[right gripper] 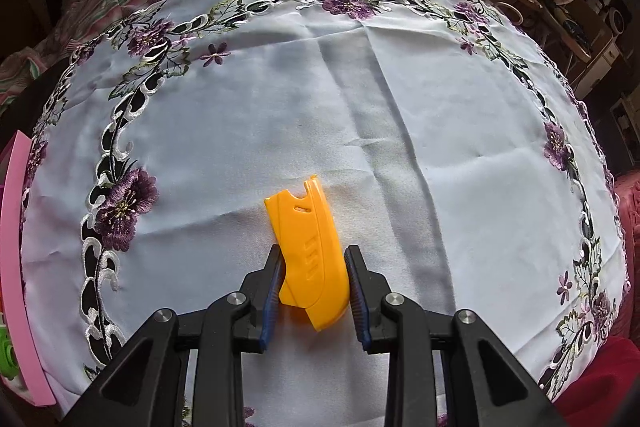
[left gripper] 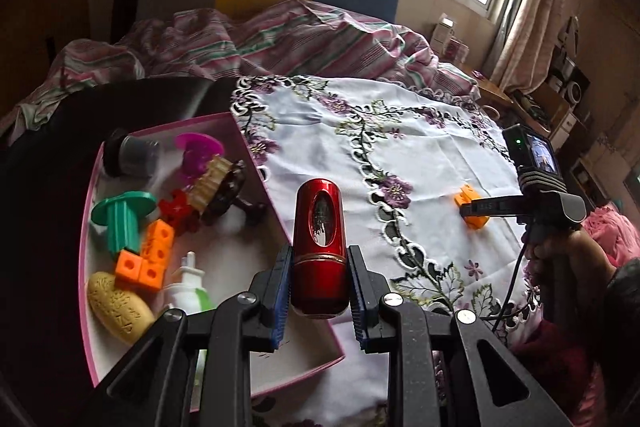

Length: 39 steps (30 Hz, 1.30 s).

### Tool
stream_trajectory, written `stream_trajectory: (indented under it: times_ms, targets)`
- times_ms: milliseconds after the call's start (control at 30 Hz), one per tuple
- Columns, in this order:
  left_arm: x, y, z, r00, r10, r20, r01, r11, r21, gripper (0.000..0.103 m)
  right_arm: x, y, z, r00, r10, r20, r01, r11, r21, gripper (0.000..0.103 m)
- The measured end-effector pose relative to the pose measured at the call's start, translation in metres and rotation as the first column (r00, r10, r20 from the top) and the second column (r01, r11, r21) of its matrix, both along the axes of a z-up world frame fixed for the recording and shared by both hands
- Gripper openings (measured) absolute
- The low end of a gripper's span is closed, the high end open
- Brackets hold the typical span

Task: Organize rigid objects
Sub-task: 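Carry the red tube into the tray and open the left tool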

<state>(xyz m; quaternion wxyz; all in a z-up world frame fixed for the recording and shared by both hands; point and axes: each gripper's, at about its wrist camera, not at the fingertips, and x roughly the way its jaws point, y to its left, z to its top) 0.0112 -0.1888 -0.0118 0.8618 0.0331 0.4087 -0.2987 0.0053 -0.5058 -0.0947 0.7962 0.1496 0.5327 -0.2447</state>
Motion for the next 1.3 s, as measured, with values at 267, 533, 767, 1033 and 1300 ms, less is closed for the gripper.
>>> stream_trajectory:
  times_ms: [267,533,767,1033,1300]
  targets:
    - [0.003,0.018,-0.002,0.999,0.036,-0.016,-0.036,0.999,-0.007,0.026,0.000,0.001,0.001,1.000,0.006,-0.004,-0.006,1.000,-0.009,0.029]
    - [0.006,0.039,-0.005,0.997,0.069,-0.031,-0.070,0.997,-0.018,0.026,0.001,0.001,0.002,1.000,0.010,-0.007,-0.010,1.000,-0.013,0.029]
    - [0.012,0.076,-0.006,0.989,0.109,-0.100,-0.118,0.989,-0.093,0.026,0.001,0.002,0.003,1.000,0.010,-0.008,-0.010,1.000,-0.013,0.029]
    - [0.018,0.104,-0.006,0.968,0.082,-0.238,-0.141,0.959,-0.244,0.026,0.001,0.003,0.004,1.000,0.016,-0.008,-0.016,1.000,-0.010,0.029]
    - [0.031,0.080,-0.014,0.942,0.055,-0.330,-0.149,0.952,-0.267,0.026,0.001,0.004,0.004,1.000,0.026,0.000,-0.026,1.000,0.003,0.029]
